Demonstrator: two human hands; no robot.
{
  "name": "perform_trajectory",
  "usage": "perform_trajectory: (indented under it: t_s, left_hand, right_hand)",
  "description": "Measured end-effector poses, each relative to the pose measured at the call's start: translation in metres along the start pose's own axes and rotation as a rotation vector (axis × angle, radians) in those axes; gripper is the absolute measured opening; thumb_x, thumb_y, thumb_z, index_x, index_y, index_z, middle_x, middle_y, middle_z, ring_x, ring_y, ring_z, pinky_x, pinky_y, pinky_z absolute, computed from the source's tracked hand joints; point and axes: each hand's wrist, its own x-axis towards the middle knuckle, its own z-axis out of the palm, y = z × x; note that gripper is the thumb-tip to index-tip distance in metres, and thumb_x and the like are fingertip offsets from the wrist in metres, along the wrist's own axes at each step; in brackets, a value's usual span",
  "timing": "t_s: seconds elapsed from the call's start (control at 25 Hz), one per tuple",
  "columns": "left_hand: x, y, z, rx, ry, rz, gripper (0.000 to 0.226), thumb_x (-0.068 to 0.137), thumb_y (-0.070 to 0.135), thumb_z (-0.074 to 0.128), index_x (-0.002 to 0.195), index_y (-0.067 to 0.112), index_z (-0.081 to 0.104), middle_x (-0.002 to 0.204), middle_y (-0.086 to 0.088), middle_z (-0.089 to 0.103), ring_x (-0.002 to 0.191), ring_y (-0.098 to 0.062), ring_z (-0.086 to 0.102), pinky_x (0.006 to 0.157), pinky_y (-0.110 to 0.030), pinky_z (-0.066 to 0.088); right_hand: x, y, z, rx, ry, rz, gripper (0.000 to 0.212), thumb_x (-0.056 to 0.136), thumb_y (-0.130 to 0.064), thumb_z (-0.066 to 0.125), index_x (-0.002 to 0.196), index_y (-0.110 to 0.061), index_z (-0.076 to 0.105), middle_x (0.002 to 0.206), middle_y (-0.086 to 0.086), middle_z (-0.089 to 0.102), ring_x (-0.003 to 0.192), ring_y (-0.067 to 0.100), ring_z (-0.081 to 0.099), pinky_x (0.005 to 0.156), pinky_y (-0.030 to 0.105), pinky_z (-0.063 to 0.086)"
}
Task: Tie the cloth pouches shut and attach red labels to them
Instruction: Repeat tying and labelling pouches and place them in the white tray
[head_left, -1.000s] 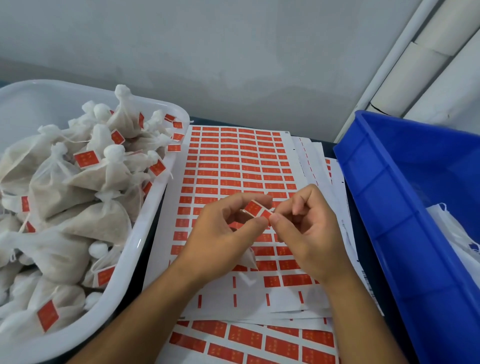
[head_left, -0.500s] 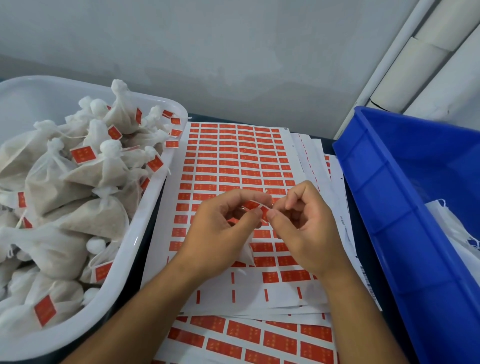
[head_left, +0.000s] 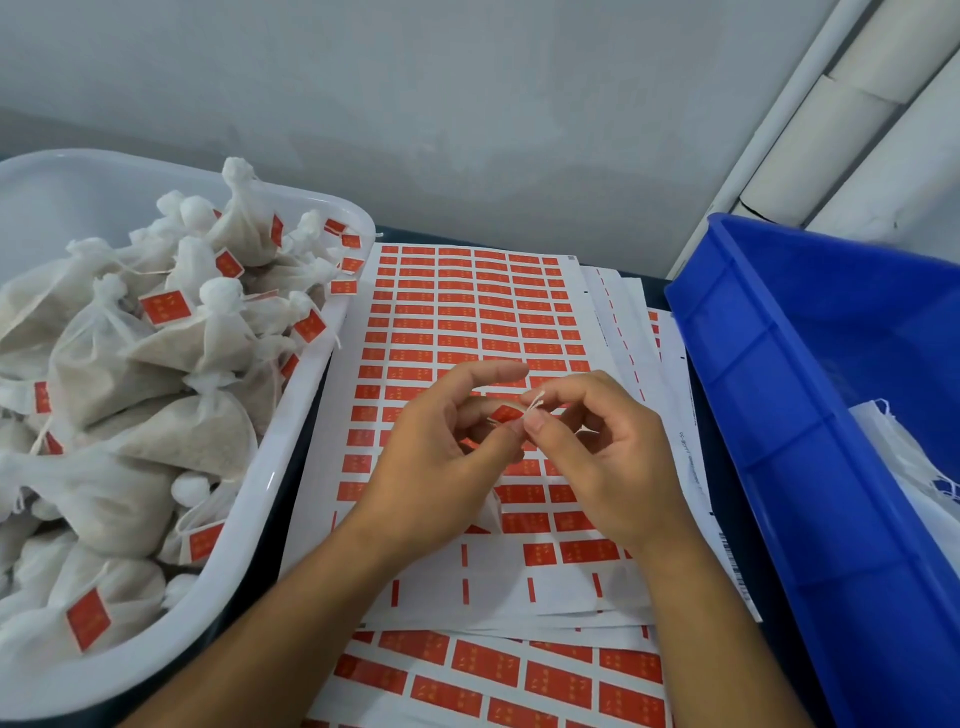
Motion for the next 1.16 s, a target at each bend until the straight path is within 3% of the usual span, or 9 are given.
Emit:
perform_trajectory:
  t_s: [0.24,0.36,0.52,0.72,0.84,1.0,1.16]
  left_hand:
    - [0.0,0.001,0.001,0.045,0.001,-0.01,0.038,0.095,0.028,0.071,0.128,0.041,0.058,0.102,0.017,0.073,0.09,-0.013,0.074,0.074,-0.025,0.062]
    - [-0.002,0.0,0.001,0.167,-0.021,-0.006,0.044,0.092,0.032,0.074,0.128,0.047,0.054,0.106,0.028,0.065,0.094,-0.005,0.068,0.068,-0.017,0.057]
    - [-0.005,-0.005,0.007,0.334,-0.036,0.042,0.056,0.09,0.031,0.076,0.136,0.044,0.046,0.1,0.023,0.067,0.092,0.001,0.065,0.064,-0.01,0.052]
    - [-0.005,-0.013,0.01,0.488,-0.009,0.028,0.064,0.09,0.047,0.072,0.141,0.049,0.034,0.091,0.028,0.06,0.091,0.013,0.059,0.06,-0.003,0.046]
    - [-0.005,-0.015,0.012,0.507,0.003,0.012,0.065,0.089,0.051,0.071,0.142,0.049,0.033,0.091,0.032,0.058,0.086,0.01,0.062,0.062,-0.003,0.045]
    - [-0.005,-0.009,0.011,0.45,0.056,0.062,0.059,0.088,0.054,0.07,0.133,0.06,0.033,0.099,0.031,0.059,0.093,0.014,0.058,0.061,-0.003,0.046]
    - [-0.007,-0.001,0.013,0.441,0.22,0.201,0.043,0.086,0.054,0.067,0.117,0.066,0.04,0.107,0.036,0.052,0.101,0.009,0.055,0.073,-0.002,0.046]
  right_hand:
    - [0.0,-0.001,0.004,-0.007,0.028,-0.004,0.005,0.095,-0.03,0.062,0.099,-0.031,0.064,0.1,-0.017,0.065,0.101,0.015,0.065,0.078,0.018,0.057]
    - [0.0,-0.002,0.006,0.048,0.051,0.056,0.006,0.097,-0.036,0.058,0.102,-0.036,0.061,0.097,-0.02,0.066,0.099,0.009,0.066,0.078,0.015,0.057]
    - [0.0,-0.003,0.006,0.065,0.118,0.075,0.001,0.101,-0.035,0.06,0.1,-0.036,0.061,0.096,-0.02,0.067,0.095,0.007,0.068,0.074,0.011,0.055]
    - [-0.001,-0.006,0.009,0.105,0.234,0.074,0.013,0.098,-0.028,0.068,0.101,-0.039,0.062,0.098,-0.024,0.069,0.097,0.006,0.069,0.074,0.01,0.054]
    - [-0.001,-0.008,0.011,0.144,0.29,0.072,0.015,0.096,-0.029,0.071,0.104,-0.037,0.06,0.1,-0.021,0.07,0.098,0.009,0.07,0.076,0.013,0.055]
    - [-0.001,-0.008,0.012,0.159,0.318,0.093,0.015,0.095,-0.031,0.071,0.104,-0.034,0.06,0.097,-0.016,0.07,0.096,0.014,0.071,0.076,0.017,0.058]
    - [-0.001,-0.009,0.013,0.188,0.337,0.149,0.014,0.093,-0.036,0.071,0.101,-0.037,0.06,0.097,-0.015,0.072,0.095,0.013,0.073,0.076,0.02,0.06]
